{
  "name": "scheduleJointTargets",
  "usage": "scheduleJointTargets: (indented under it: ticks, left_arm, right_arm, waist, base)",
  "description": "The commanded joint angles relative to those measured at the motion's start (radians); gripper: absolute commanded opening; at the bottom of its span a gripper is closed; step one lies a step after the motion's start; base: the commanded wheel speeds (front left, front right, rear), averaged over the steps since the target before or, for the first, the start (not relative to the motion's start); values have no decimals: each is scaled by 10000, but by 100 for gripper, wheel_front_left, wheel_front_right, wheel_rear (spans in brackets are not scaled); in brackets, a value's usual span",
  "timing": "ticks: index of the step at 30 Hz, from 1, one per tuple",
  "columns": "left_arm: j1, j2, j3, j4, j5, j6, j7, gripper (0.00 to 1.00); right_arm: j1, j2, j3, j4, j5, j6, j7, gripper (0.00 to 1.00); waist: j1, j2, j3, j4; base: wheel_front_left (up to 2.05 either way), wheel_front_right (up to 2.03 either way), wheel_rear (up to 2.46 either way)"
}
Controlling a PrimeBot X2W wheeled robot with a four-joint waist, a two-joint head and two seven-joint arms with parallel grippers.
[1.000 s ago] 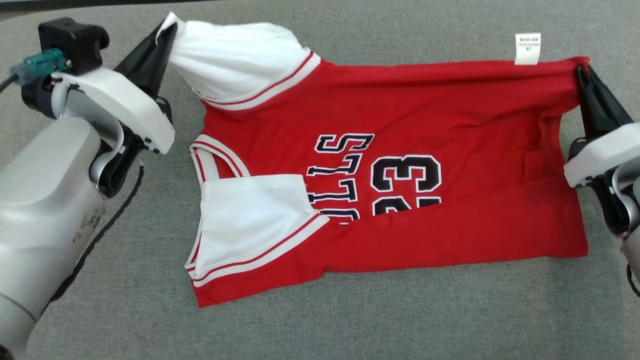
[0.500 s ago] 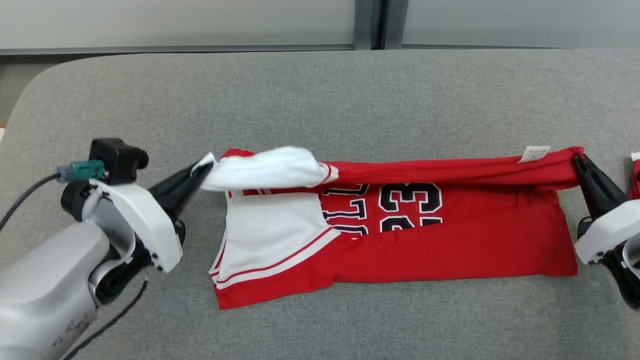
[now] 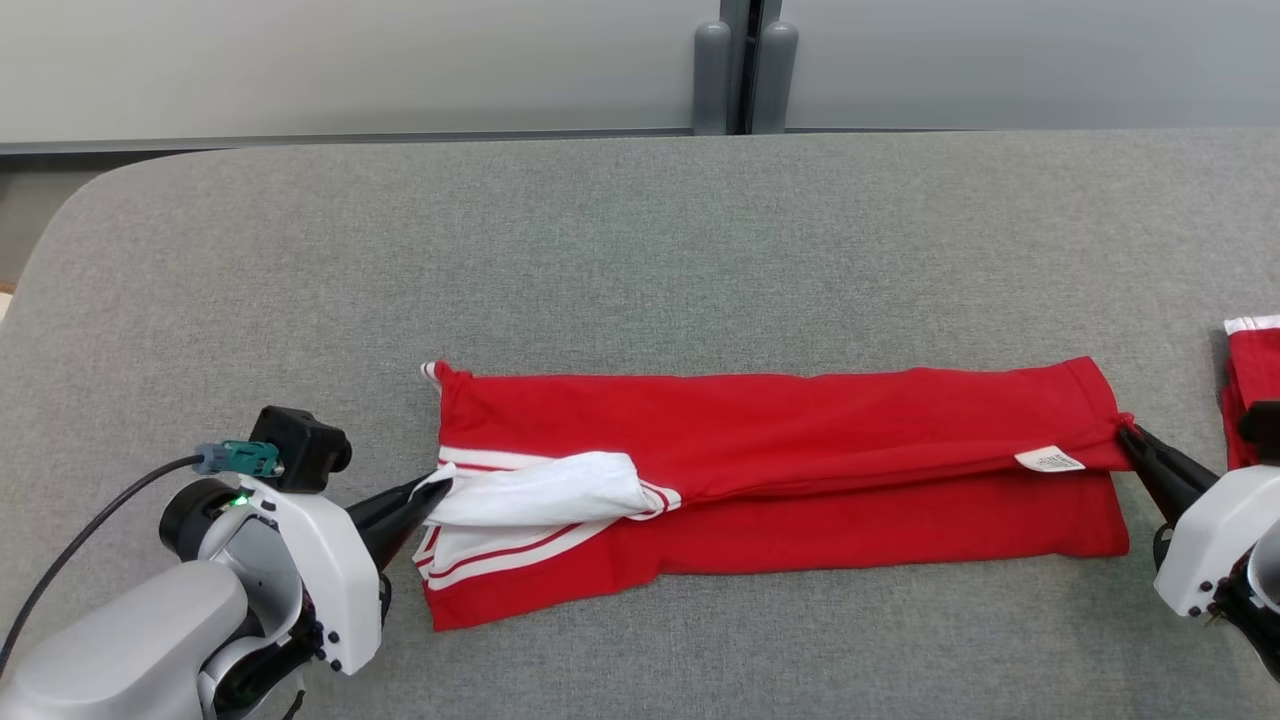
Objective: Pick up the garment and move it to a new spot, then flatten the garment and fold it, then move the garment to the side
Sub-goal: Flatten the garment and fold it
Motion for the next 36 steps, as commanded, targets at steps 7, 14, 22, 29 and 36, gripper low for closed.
scheduleJointTargets:
  ticks: [7, 14, 22, 29, 36]
  left_arm:
    - [430, -203, -149, 400, 386, 16, 62, 0]
    - [696, -366, -187, 844, 349, 33, 131, 100]
    - [562, -374, 685, 1022, -123, 407, -823, 100]
    - [685, -828, 2191, 1236, -390, 869, -2316, 100]
    - [2085, -2000, 6436, 211, 1596, 854, -2384, 100]
  right_arm:
    - [299, -280, 477, -178, 502, -22, 682, 100]
    - [320, -504, 620, -150, 931, -22, 909, 100]
    - [-131, -326, -63, 538, 573, -14, -469, 100]
    - [-293, 421, -756, 819, -23, -14, -2051, 100]
    - [6, 1209, -2652, 134, -1597, -14, -2406, 100]
  waist:
    - [0, -1, -115, -130]
    - [0, -1, -222, -168]
    - [0, -1, -631, -95]
    - [0, -1, -953, -44]
    - [0, -1, -1088, 49]
  base:
    - [0, 0, 0]
    - [0, 0, 0]
    - [0, 0, 0]
    - [0, 0, 0]
    - [0, 0, 0]
